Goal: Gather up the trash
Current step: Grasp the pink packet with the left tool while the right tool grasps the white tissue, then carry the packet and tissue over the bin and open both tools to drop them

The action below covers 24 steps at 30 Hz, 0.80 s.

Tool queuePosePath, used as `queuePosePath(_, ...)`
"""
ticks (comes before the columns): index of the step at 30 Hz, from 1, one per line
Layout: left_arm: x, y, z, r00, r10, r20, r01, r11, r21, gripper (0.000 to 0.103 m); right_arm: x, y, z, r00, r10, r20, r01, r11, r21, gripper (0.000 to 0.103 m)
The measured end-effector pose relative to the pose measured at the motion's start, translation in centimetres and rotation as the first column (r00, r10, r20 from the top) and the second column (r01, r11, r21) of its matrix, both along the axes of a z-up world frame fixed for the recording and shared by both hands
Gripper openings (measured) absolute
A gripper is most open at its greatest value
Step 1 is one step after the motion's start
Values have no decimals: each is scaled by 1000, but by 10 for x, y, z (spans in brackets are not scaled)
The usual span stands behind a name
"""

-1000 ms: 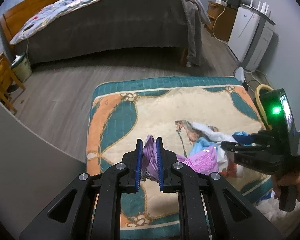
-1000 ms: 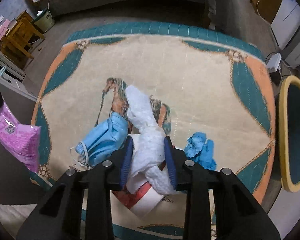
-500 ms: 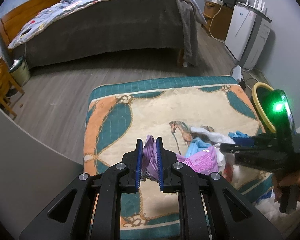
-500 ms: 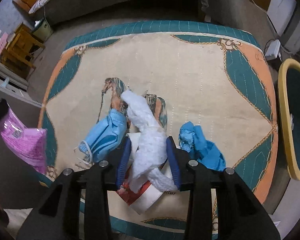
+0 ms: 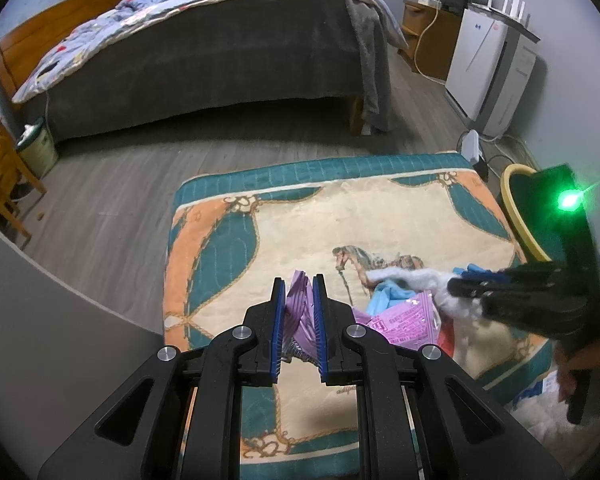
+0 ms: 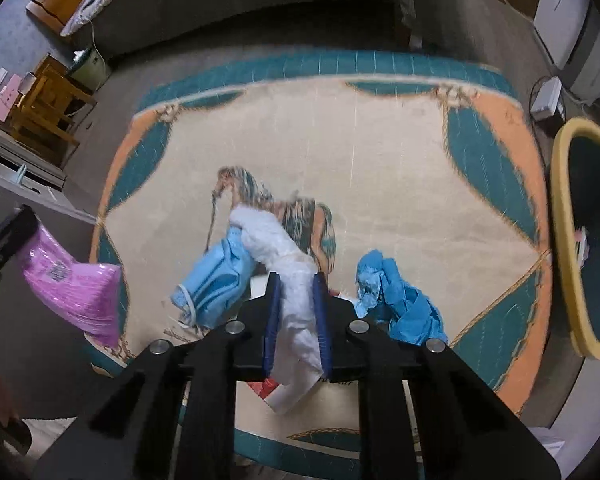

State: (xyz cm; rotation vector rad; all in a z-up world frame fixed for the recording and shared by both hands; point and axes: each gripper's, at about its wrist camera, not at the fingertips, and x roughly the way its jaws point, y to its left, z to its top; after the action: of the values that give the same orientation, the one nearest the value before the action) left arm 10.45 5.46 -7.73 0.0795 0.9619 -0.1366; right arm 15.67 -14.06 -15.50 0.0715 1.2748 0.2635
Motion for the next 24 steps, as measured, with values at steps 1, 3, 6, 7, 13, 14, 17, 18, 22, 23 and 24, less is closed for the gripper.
queuePosePath(1, -1, 0, 1, 1000, 2, 8, -2, 1000, 1, 14, 0, 0, 9, 999, 6, 33, -6, 1000, -19, 16)
queuePosePath(3, -1, 0, 6, 1000, 7, 27, -7, 1000, 0, 14, 1, -3, 25, 997, 4, 76, -3, 1000, -16, 16)
queuePosePath(6, -1, -2, 15, 998, 9, 63, -9, 1000, 5, 14, 2, -8, 50, 990, 0, 139, 1, 1000, -9, 16)
queuePosePath(7, 0, -3, 18, 997, 9, 73, -9, 1000, 6, 14, 2, -10, 59, 986, 1, 165, 0, 1000, -7, 16)
queuePosePath(13, 0, -6, 41, 990, 14, 141, -11, 1000, -20, 14, -1, -24, 99, 964, -11, 265, 6, 1000, 19, 16)
queuePosePath(14, 0, -7, 45, 988, 15, 154, -11, 1000, -26, 14, 1, -27, 104, 961, -14, 276, 8, 1000, 23, 16)
queuePosePath(17, 0, -13, 55, 982, 14, 187, -8, 999, -32, 14, -1, -39, 119, 950, -25, 313, 16, 999, 32, 16)
queuePosePath(18, 0, -15, 59, 981, 13, 195, -6, 999, -39, 14, -2, -43, 123, 946, -29, 323, 19, 999, 33, 16)
queuePosePath(22, 2, -26, 68, 977, 5, 215, 8, 998, -60, 14, -4, -62, 136, 931, -48, 361, 40, 999, 29, 16)
queuePosePath(23, 3, -31, 70, 976, -1, 219, 14, 998, -61, 14, -4, -66, 137, 930, -51, 365, 44, 999, 26, 16)
queuePosePath(24, 4, -35, 71, 975, -6, 222, 20, 998, -62, 14, -4, -71, 138, 928, -54, 369, 48, 999, 24, 16)
